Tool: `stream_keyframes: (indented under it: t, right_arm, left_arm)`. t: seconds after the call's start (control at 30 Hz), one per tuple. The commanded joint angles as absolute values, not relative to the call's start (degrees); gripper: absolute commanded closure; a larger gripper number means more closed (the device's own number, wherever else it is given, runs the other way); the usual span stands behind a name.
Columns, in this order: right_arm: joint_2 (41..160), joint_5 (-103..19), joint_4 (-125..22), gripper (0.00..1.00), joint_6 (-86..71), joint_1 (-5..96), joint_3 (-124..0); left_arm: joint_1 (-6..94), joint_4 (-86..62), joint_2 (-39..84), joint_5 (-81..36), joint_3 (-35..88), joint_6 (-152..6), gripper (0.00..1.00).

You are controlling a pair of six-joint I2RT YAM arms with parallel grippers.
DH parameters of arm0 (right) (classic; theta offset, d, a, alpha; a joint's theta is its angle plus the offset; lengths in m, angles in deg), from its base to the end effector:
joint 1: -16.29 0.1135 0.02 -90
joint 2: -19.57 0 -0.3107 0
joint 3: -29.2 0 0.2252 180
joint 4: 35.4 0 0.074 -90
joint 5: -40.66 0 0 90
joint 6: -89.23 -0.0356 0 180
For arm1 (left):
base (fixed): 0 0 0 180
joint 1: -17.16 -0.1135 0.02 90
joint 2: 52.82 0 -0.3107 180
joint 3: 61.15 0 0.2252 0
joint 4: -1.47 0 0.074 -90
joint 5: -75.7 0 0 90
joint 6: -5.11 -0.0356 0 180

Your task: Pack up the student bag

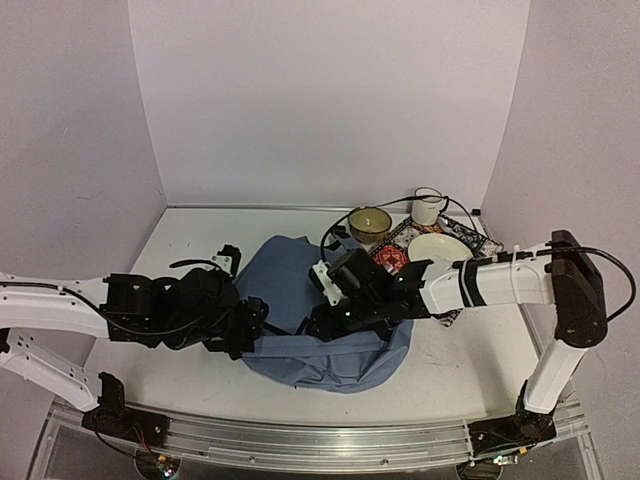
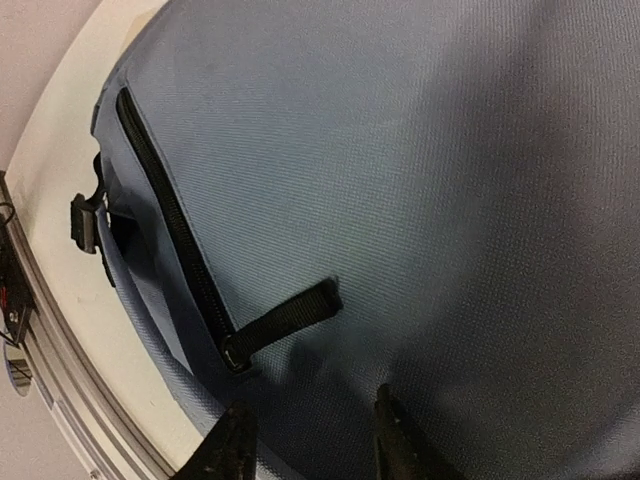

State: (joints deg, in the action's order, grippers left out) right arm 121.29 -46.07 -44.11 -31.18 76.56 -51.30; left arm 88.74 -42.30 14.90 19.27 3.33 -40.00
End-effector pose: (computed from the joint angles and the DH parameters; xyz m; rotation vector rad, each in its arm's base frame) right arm 0.1906 0.3379 0.2816 -0.6180 2.1730 0.9743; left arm 0.0812 -0.1814 0.3124 0.2581 2.2408 -0.3943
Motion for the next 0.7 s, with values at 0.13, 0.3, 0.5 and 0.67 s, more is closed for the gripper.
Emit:
stream_keyframes:
  t: [0.13, 0.3, 0.5, 0.67]
  right_arm:
    - [119.60, -43.72, -44.74, 0.65, -35.02, 81.00, -46.98]
    - [116.12, -47.88, -44.64, 0.66, -38.95, 82.12, -41.04]
    - [111.98, -53.55, -41.67, 0.65, -41.91, 82.21, -35.44]
    - [111.67, -55.48, -38.66, 0.64, -42.73, 82.30, -34.27]
  left_arm:
    - [83.08, -34.38, 23.87, 11.10, 8.03, -45.01, 0.18]
    - [82.56, -30.90, 28.75, 5.96, 10.37, -46.95, 0.17]
    - [82.46, -29.62, 34.46, 0.95, 12.91, -47.70, 0.16]
    - [82.45, -29.78, 38.95, 0.28, 14.70, -47.69, 0.17]
